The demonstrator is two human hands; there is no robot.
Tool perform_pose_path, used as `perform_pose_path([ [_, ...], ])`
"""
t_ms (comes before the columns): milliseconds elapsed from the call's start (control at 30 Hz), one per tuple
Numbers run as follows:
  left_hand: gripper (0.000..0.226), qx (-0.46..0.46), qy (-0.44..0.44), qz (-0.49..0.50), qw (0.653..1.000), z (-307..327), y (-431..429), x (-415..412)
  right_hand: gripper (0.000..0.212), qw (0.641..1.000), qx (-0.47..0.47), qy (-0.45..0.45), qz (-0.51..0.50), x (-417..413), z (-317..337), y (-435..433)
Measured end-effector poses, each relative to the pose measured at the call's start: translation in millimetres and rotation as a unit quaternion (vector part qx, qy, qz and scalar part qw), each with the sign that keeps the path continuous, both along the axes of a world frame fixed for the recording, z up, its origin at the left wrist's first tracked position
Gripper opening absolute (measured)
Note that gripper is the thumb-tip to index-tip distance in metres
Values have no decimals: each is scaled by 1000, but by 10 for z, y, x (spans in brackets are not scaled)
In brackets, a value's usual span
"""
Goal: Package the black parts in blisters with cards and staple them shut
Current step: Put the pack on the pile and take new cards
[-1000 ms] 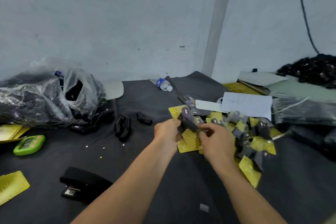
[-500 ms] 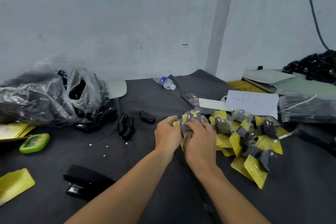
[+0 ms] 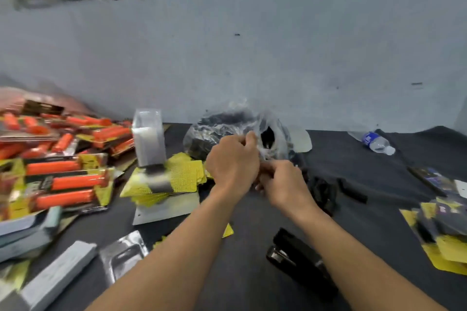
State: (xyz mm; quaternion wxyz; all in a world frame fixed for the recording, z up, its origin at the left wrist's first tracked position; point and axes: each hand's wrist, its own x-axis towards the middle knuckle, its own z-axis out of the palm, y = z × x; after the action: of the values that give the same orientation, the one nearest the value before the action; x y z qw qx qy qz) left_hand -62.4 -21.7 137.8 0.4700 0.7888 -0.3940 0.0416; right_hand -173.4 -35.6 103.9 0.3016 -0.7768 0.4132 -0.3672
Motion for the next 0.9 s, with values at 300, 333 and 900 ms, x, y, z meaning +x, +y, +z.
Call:
perform_pose_path([
  [300,45,56,-13,129,990,37,504,1692,41,973,3,193,125,1735,235,29],
  [333,49,55,-3,139,989,20,545,1822,46,971,-5,203,123,1846,222,31],
  [900,10,88,62,135,985,443,121,2893,12,988,-18,152,-8,3123,743,-575],
])
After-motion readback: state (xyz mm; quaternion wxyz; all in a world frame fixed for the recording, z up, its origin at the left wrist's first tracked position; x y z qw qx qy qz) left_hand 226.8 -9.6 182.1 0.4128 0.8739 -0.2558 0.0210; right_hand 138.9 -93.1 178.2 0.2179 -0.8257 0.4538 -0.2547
